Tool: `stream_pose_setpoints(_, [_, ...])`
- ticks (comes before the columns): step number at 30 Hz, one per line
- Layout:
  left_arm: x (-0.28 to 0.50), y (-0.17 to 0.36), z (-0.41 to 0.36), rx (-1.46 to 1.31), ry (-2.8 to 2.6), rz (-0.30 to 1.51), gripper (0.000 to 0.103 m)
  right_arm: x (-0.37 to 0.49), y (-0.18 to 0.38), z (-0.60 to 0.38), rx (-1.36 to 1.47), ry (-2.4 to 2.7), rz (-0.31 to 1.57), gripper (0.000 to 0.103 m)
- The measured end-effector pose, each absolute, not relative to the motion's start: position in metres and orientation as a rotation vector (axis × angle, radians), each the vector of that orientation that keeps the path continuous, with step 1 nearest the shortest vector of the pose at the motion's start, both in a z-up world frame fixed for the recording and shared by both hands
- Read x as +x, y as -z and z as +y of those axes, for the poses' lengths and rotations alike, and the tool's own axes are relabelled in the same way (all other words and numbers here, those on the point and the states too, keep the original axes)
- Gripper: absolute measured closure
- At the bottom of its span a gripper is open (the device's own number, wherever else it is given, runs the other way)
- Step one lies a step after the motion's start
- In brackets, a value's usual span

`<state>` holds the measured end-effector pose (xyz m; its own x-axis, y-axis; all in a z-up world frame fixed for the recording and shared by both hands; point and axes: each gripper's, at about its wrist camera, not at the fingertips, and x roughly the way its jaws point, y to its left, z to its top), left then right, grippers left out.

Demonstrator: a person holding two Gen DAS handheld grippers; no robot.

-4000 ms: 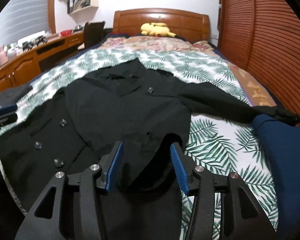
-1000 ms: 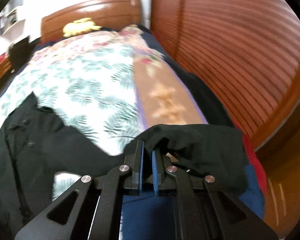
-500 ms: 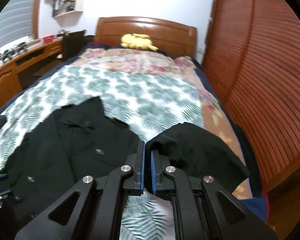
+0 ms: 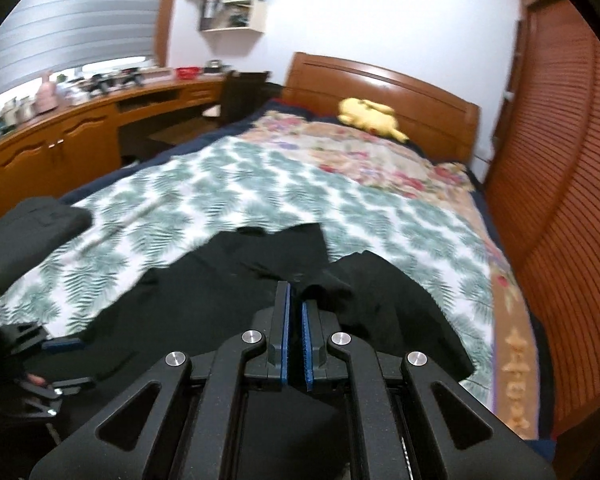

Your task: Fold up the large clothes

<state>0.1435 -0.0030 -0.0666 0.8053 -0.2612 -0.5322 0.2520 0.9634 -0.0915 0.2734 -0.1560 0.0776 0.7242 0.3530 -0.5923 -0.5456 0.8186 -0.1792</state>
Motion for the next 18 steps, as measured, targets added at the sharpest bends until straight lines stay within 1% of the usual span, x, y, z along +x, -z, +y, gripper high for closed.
stream_pose_setpoints(4, [0.138,0.066,0.006,-0.017,0.259,0.571,0.056,0.26,-0.059,-0.125,-0.389,-0.562,0.595,0.1])
stream_pose_setpoints(9, [0.134,0.065,0.017,-0.034,0.244,0.566,0.056,0.252,-0.025,-0.102,-0.399,-0.604,0.674,0.1])
stream_pose_setpoints(10, [0.134,0.064,0.018,-0.037,0.243,0.564,0.056,0.25,-0.02,-0.1,-0.399,-0.602,0.69,0.099])
stream_pose_setpoints(12, [0.134,0.063,0.02,-0.043,0.24,0.562,0.056,0.247,-0.012,-0.097,-0.405,-0.589,0.713,0.092])
stream_pose_setpoints(13, [0.134,0.063,0.02,-0.045,0.24,0.561,0.056,0.245,-0.009,-0.095,-0.407,-0.589,0.724,0.083])
stream_pose_setpoints(14, [0.135,0.063,0.02,-0.047,0.239,0.562,0.056,0.243,-0.008,-0.095,-0.409,-0.589,0.725,0.068])
stream_pose_setpoints(16, [0.135,0.064,0.019,-0.047,0.24,0.564,0.056,0.237,-0.01,-0.097,-0.404,-0.591,0.711,0.053])
stream_pose_setpoints(18, [0.136,0.066,0.017,-0.042,0.239,0.569,0.056,0.235,-0.014,-0.101,-0.397,-0.594,0.703,0.05])
